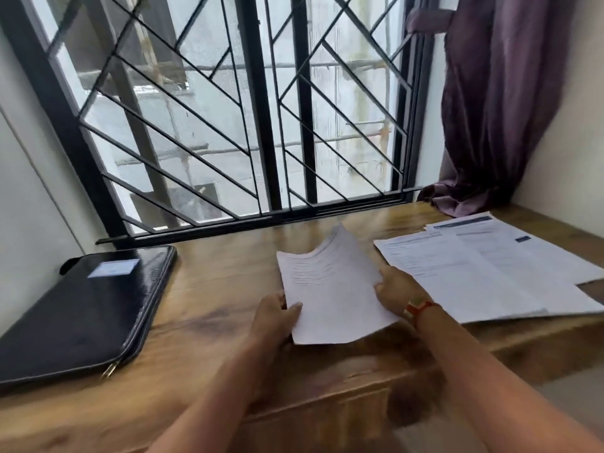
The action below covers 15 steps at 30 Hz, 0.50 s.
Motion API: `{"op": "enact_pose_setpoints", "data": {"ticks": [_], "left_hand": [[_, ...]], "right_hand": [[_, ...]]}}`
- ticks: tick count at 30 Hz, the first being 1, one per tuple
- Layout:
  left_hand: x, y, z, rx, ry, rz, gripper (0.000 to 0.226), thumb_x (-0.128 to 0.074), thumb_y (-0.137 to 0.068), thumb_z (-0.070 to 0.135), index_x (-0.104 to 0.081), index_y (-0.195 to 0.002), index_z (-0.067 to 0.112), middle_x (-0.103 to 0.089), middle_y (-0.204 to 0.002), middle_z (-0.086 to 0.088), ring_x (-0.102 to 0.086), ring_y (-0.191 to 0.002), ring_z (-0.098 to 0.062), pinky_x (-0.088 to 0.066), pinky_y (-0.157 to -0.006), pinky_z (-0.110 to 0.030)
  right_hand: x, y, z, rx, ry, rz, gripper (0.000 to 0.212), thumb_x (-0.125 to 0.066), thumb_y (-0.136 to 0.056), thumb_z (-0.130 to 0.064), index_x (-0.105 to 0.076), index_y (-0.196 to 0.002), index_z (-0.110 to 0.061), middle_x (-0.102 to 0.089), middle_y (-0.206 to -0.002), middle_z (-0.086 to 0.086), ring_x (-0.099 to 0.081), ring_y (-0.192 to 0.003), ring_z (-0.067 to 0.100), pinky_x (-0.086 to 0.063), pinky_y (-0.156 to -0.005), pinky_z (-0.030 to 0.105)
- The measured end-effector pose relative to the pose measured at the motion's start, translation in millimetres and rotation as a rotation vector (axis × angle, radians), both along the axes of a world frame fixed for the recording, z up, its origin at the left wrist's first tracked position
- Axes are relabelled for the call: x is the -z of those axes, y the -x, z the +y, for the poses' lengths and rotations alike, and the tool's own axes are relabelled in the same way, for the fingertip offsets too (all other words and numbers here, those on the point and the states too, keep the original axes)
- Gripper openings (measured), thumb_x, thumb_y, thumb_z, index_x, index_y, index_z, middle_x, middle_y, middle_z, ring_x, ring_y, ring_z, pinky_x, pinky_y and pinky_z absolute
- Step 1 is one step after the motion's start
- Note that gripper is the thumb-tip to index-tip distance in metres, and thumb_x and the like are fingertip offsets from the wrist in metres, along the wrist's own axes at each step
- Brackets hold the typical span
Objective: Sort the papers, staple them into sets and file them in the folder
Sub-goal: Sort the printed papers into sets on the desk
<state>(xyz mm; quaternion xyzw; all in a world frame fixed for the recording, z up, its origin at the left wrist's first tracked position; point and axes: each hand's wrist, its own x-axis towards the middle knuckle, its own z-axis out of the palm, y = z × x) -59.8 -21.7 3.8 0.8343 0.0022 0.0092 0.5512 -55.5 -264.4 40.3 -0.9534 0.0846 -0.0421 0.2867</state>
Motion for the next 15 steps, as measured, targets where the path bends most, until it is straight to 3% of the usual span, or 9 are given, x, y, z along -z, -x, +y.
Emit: {"op": "enact_pose_setpoints", "data": {"ticks": [3, 5, 8, 12, 15], "left_hand": [[0.6, 17.2, -6.6, -0.021, -0.049, -0.012, 0.02, -0.071, -0.088, 0.011, -0.075, -0.108, 0.013, -0.077, -0.099, 0.003, -0.073, -0.088, -0.013, -0.06, -0.087, -0.04], [-2.4, 27.3, -9.4, -0.016, -0.128, -0.026, 0.02, -0.072, -0.087, 0.013, -0.075, -0.106, 0.015, -0.076, -0.1, 0.005, -0.072, -0.088, -0.011, -0.058, -0.085, -0.033], [-9.6, 38.8, -12.7, -0.028, -0.321, -0.065, 0.02, -0.071, -0.087, 0.015, -0.076, -0.106, 0.011, -0.076, -0.103, -0.001, -0.069, -0.094, -0.019, -0.042, -0.071, -0.022], [-11.0, 48.0, -13.6, -0.041, -0.477, -0.141, 0.025, -0.069, -0.089, 0.019, -0.075, -0.108, 0.004, -0.074, -0.11, -0.014, -0.068, -0.103, -0.03, -0.038, -0.07, -0.025], [-8.6, 53.5, -11.7, -0.072, -0.556, -0.182, 0.031, -0.068, -0.092, 0.026, -0.073, -0.101, -0.003, -0.073, -0.105, -0.021, -0.066, -0.102, -0.036, -0.042, -0.077, -0.033]], "right_hand": [[4.2, 18.7, -7.3, 0.022, 0.083, 0.003, 0.029, -0.055, -0.095, -0.018, -0.06, -0.119, -0.001, -0.064, -0.121, 0.022, -0.06, -0.113, 0.038, -0.047, -0.092, 0.035], [7.8, 29.0, -8.0, 0.031, 0.13, -0.017, 0.028, -0.059, -0.094, -0.02, -0.062, -0.115, -0.001, -0.066, -0.117, 0.022, -0.061, -0.111, 0.038, -0.048, -0.089, 0.035], [12.4, 41.0, -6.5, 0.023, 0.208, -0.034, 0.03, -0.064, -0.092, -0.023, -0.063, -0.113, -0.002, -0.067, -0.114, 0.021, -0.063, -0.108, 0.037, -0.049, -0.087, 0.035], [17.8, 51.0, -2.4, 0.016, 0.338, -0.127, 0.033, -0.063, -0.092, -0.022, -0.06, -0.118, -0.003, -0.064, -0.115, 0.02, -0.063, -0.105, 0.036, -0.051, -0.087, 0.037], [20.9, 56.8, 4.3, 0.014, 0.418, -0.21, 0.037, -0.063, -0.092, -0.03, -0.06, -0.119, -0.004, -0.06, -0.117, 0.018, -0.057, -0.109, 0.035, -0.051, -0.086, 0.039]]}}
